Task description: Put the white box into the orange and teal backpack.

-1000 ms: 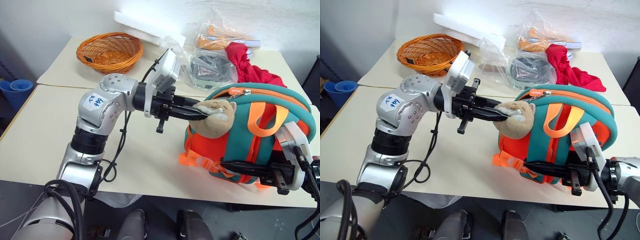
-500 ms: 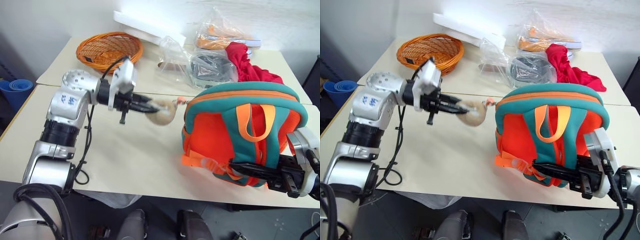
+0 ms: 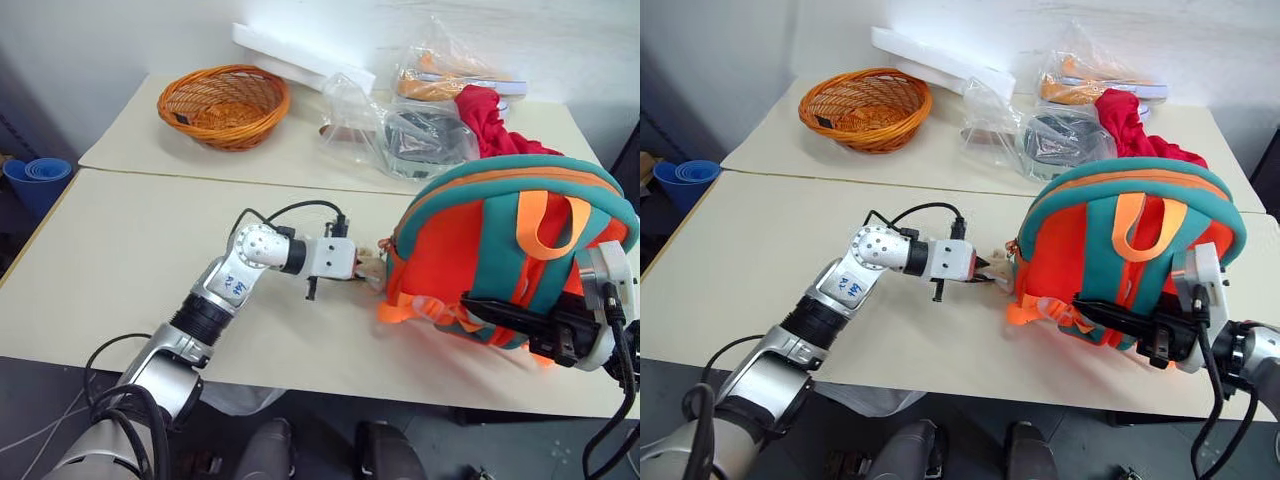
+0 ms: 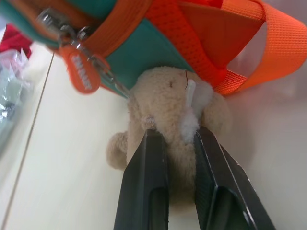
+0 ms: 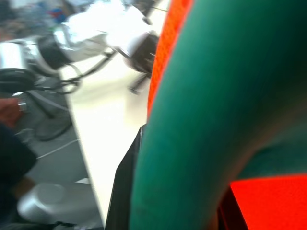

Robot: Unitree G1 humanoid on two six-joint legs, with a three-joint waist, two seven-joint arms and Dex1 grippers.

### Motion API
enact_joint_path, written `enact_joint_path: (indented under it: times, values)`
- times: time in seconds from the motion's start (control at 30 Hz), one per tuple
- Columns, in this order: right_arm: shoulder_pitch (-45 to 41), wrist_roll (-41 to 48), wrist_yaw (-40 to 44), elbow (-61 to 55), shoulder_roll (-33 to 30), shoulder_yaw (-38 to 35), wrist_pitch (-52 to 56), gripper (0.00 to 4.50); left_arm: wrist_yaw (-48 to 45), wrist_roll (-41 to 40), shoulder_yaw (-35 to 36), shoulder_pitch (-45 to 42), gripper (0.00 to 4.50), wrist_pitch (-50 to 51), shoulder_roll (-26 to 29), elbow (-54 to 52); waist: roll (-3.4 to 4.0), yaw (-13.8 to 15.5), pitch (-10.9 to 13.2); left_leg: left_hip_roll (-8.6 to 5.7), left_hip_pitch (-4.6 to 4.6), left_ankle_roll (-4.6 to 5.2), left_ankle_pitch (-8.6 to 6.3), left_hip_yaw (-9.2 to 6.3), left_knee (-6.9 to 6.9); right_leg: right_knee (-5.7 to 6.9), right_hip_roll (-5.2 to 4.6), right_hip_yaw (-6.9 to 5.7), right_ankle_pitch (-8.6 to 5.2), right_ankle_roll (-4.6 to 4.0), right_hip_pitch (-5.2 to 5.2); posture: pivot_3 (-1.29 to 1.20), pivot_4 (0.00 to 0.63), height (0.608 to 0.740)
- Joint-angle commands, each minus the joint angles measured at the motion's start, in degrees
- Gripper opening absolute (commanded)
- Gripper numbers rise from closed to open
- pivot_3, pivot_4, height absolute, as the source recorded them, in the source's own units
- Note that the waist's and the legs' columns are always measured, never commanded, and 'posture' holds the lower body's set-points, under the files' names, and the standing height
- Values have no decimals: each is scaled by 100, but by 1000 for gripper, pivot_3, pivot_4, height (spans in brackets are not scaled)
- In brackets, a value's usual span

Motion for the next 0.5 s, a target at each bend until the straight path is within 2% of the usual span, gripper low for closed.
enact_joint_path:
  times: [0.03,0.07,0.17,0.27,0.33,0.37,0.5]
  values:
    - [94,-155,217,307,-225,-390,-44,1315,-507,-771,529,249,1648,1001,376,-516,1,-25,0,1,2,-2,1,0,0,2,0,-1,0,-1,0,0,150,740]
    - [161,-192,393,476,-329,-561,-45,1629,-605,-1012,714,324,1974,1334,531,-655,2,-25,-1,2,2,-3,2,-1,-2,3,0,-2,-1,-1,-2,0,150,740]
    - [754,-464,1609,1416,-1055,-1705,123,2677,-1114,-2157,1735,524,2956,2695,1396,-1050,14,-31,7,2,-1,-1,1,-1,-1,7,0,-2,-2,-3,-4,0,150,740]
    - [1138,-630,2481,2302,-1533,-2489,324,3680,-1292,-2820,2383,500,3844,3497,2070,-1256,14,-36,7,5,2,7,-4,-3,-4,-2,4,-6,-2,-4,1,0,150,740]
    - [1203,-870,2774,2919,-1786,-2829,310,4304,-1205,-3138,2859,379,4419,3905,2424,-1227,14,-28,7,6,8,14,-8,-5,-5,-11,3,-6,-2,-4,11,0,150,740]
    - [1181,-986,2833,3167,-1852,-2927,247,4457,-1108,-3258,3062,315,4491,4061,2547,-1221,14,-16,7,5,9,20,-12,-6,-5,-13,-2,-5,-2,-4,14,0,150,740]
    - [872,-1219,2640,3417,-1637,-2808,-37,4457,-782,-3408,3405,421,4491,4087,2665,-1474,14,-19,6,5,10,12,-16,-11,-11,-19,-5,-3,-3,-5,12,0,150,740]
